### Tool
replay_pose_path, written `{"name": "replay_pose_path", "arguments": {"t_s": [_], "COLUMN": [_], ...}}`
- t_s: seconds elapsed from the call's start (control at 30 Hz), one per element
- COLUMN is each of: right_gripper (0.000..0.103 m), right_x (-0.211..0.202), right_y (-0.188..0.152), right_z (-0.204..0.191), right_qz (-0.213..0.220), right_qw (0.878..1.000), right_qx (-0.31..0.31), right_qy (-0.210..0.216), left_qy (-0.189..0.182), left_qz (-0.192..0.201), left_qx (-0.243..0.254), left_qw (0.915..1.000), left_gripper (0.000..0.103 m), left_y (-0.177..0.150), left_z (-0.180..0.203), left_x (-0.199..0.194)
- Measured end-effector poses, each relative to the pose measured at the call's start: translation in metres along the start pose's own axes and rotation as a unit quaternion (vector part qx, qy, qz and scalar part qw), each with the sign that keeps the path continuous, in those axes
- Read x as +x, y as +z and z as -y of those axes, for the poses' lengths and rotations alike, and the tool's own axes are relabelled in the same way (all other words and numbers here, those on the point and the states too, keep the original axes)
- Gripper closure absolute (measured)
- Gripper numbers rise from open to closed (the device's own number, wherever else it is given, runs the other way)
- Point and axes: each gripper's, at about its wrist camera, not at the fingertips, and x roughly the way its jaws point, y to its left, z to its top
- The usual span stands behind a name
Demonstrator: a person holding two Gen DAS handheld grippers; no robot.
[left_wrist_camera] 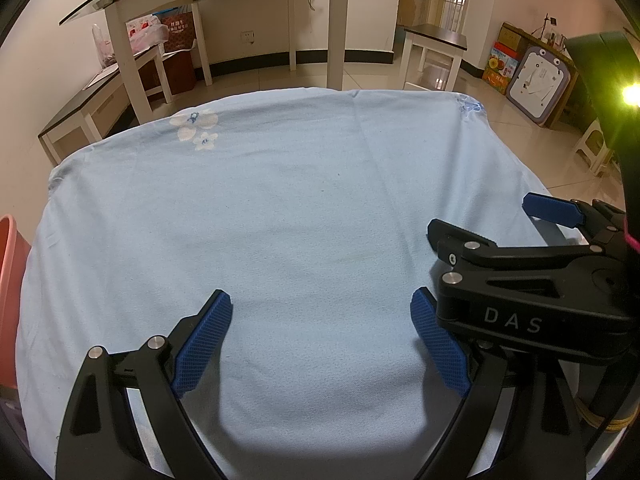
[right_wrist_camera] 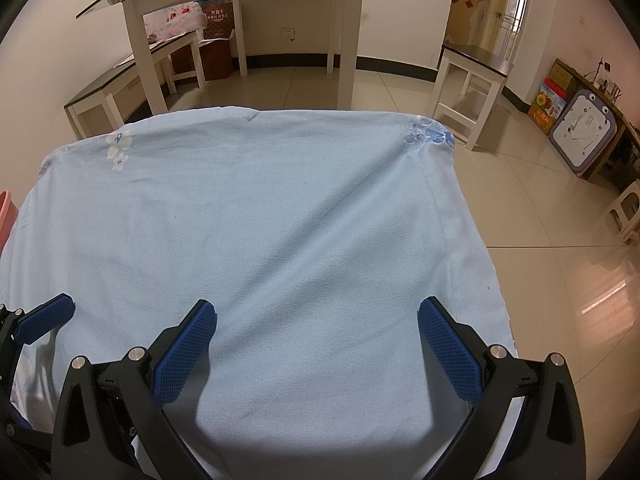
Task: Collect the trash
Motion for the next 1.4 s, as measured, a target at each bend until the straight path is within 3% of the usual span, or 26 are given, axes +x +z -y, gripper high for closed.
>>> {"name": "replay_pose_path", "arguments": {"t_s": [0.73,0.87,1.03,1.13,1.27,1.4], "right_gripper": [0.003,0.003,0.003,0.003,0.003,0.003], "right_x": [0.000,0.001,0.003,0.009,0.014,0.013], "right_y": [0.000,0.001,0.002,0.007,0.013,0.011], "right_z": [-0.001,-0.002,-0.001,0.001,0.001,0.000], "right_qz": [-0.002,-0.002,-0.002,-0.002,-0.002,-0.002], "right_qw": [1.000,1.000,1.000,1.000,1.000,1.000], "right_qx": [0.004,0.006,0.000,-0.009,-0.018,-0.008], "right_qy": [0.000,-0.001,0.000,0.008,0.015,0.010], "left_qy": [0.003,-0.015,-0.046,-0.032,-0.005,-0.054], "left_qz": [-0.003,-0.002,0.042,0.069,0.056,0.010], "left_qx": [-0.001,0.012,0.054,0.070,0.071,0.002], "left_qw": [1.0000,0.9998,0.9966,0.9947,0.9959,0.9985], "left_gripper": [0.009,0.009,0.009,0.009,0.009,0.010], "left_y": [0.001,-0.001,-0.014,-0.024,-0.038,-0.039], "left_z": [-0.001,-0.005,-0.007,-0.016,-0.038,-0.072], "left_x": [0.001,-0.003,-0.047,-0.066,-0.057,-0.040]}}
